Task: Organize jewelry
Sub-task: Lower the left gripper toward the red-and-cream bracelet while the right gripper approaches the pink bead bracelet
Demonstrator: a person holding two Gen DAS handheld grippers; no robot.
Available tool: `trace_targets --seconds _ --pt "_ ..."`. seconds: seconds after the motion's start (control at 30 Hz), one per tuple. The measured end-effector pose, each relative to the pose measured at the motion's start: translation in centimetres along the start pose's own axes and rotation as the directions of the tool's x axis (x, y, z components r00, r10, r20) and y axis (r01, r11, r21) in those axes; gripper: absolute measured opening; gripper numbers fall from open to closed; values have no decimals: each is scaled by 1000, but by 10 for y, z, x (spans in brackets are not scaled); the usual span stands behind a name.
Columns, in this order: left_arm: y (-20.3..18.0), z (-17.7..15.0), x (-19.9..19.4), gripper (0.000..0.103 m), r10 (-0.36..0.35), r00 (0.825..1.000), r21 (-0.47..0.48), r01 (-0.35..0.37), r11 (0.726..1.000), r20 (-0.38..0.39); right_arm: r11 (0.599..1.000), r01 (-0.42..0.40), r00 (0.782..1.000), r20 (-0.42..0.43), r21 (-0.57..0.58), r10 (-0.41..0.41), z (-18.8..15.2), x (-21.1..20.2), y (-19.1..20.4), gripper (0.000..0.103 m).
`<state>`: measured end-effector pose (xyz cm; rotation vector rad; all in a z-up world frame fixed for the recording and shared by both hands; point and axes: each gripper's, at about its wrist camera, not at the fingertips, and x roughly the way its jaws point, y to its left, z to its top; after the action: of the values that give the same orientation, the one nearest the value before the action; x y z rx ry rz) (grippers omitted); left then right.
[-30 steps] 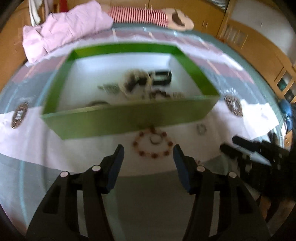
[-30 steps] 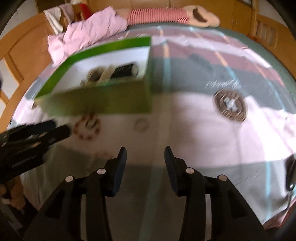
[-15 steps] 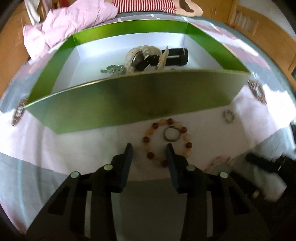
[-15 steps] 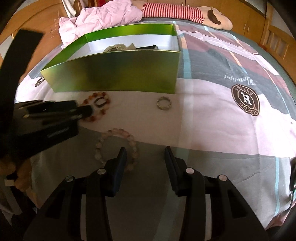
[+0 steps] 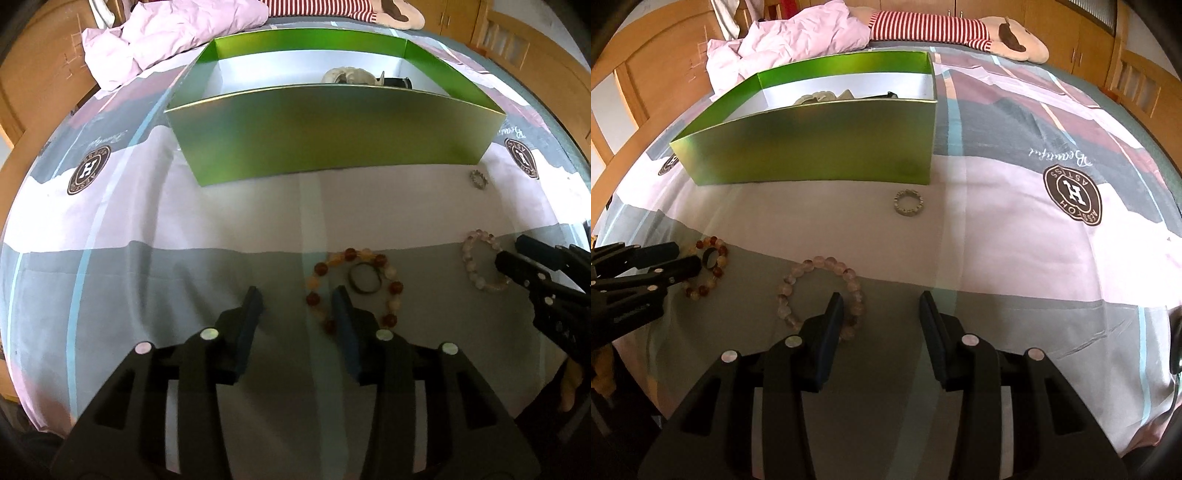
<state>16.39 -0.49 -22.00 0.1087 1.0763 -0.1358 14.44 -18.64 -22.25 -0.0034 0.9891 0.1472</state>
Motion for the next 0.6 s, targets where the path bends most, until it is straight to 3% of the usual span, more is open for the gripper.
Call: trace_targets --seconds 0.3,0.6 --pt "-10 -5 3 47 36 998 21 -37 999 51 999 41 998 40 -31 -40 -1 6 7 44" --pt "-6 -4 4 49 16 999 -11 -15 1000 40 997 49 998 51 -52 -47 -3 8 8 45"
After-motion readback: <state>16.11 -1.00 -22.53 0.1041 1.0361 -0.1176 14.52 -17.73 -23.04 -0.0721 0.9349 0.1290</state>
